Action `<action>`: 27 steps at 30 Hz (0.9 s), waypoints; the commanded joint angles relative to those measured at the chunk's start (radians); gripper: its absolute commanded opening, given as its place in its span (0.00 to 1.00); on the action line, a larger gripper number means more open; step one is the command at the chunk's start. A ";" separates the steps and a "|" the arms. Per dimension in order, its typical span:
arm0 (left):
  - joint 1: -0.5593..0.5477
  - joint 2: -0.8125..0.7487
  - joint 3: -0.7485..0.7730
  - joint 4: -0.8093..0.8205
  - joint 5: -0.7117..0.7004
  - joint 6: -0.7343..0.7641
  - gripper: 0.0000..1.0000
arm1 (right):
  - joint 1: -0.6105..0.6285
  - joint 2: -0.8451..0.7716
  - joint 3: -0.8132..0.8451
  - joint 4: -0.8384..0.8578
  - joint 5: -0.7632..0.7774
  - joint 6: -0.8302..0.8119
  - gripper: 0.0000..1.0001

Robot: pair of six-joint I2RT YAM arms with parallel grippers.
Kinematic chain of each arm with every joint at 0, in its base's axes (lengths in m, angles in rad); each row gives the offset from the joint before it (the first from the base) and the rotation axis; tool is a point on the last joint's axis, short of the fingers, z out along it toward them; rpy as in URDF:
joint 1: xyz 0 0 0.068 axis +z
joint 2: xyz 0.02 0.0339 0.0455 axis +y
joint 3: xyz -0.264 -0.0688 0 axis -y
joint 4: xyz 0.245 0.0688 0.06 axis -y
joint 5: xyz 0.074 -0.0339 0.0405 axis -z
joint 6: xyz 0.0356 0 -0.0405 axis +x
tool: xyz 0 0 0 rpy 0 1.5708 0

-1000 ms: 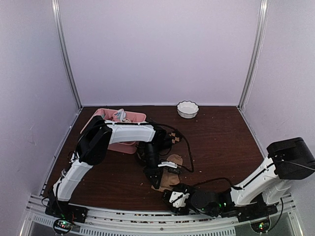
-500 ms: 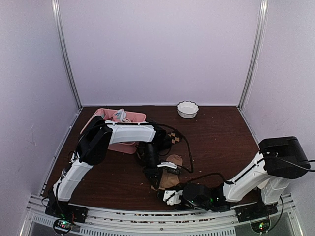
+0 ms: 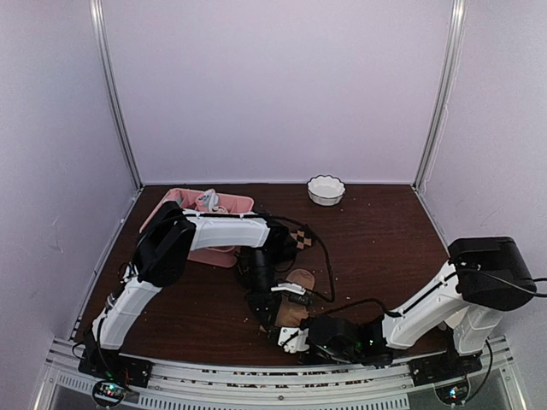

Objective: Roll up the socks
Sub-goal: Roll the sock at the center of the board.

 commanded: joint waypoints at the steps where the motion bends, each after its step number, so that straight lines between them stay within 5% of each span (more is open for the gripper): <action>1: 0.021 -0.041 -0.075 0.024 -0.003 0.034 0.29 | -0.034 0.009 0.024 -0.143 -0.024 0.132 0.02; 4: 0.048 -0.142 -0.183 0.090 -0.017 0.057 0.45 | -0.052 -0.021 0.005 -0.182 -0.068 0.216 0.00; 13: 0.086 -0.406 -0.440 0.413 -0.033 -0.020 0.48 | -0.137 -0.085 -0.078 -0.117 -0.296 0.504 0.00; 27: 0.027 -0.444 -0.474 0.608 -0.102 -0.010 0.47 | -0.320 -0.013 -0.154 0.016 -0.596 0.735 0.00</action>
